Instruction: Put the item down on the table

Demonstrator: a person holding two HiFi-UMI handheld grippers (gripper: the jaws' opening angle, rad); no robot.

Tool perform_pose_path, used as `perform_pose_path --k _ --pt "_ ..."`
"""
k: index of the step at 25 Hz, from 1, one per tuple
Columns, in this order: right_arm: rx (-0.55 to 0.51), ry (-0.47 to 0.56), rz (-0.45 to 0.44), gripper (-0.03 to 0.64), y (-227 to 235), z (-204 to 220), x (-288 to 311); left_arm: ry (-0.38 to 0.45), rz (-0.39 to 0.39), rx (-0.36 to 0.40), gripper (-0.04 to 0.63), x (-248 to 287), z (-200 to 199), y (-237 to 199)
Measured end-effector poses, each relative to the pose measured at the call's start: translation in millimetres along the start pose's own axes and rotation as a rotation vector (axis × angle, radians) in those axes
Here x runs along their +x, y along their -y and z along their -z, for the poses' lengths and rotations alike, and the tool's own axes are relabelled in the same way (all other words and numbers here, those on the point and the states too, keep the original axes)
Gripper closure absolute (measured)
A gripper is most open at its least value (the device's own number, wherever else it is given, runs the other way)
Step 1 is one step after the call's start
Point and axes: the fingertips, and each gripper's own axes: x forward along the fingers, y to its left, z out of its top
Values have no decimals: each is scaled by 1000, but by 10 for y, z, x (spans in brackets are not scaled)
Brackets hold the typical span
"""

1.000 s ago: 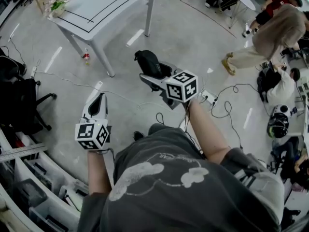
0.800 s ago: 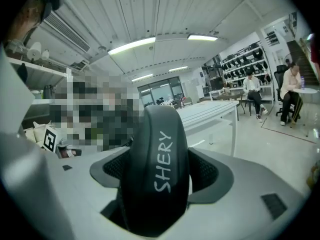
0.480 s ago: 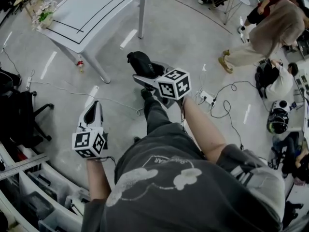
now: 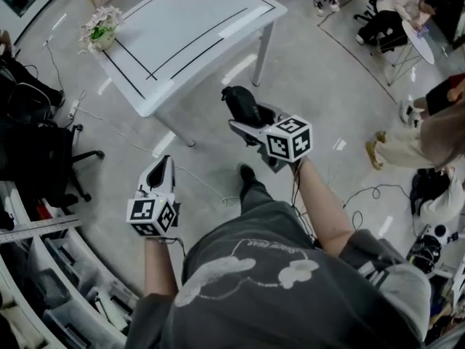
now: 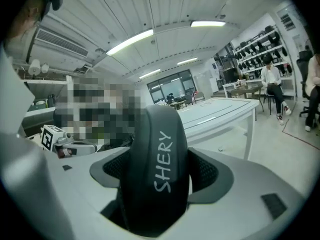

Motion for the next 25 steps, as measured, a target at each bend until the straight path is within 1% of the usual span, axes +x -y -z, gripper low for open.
perform_pose_path --k 6,11,15,18,22,25 --pt "-56 -50 -82 265 722 -428 264 28 -102 -26 592 739 -465 -6" --pt "-68 -78 -134 267 1161 -600 413 20 -181 -31 592 1094 -624 -28" --pt "-87 -86 -170 267 1327 -749 576 18 -205 -35 592 1268 -711 -36" --pt "-135 -94 -184 265 1379 -858 758 14 -215 -30 592 1406 -749 -114" --pt "-207 -116 -209 265 1416 -1005 1090 32 -233 -27 592 1581 -857 -315" --pt "-248 -131 -220 267 1447 -1132 1359 48 -245 -31 592 1735 -934 -553"
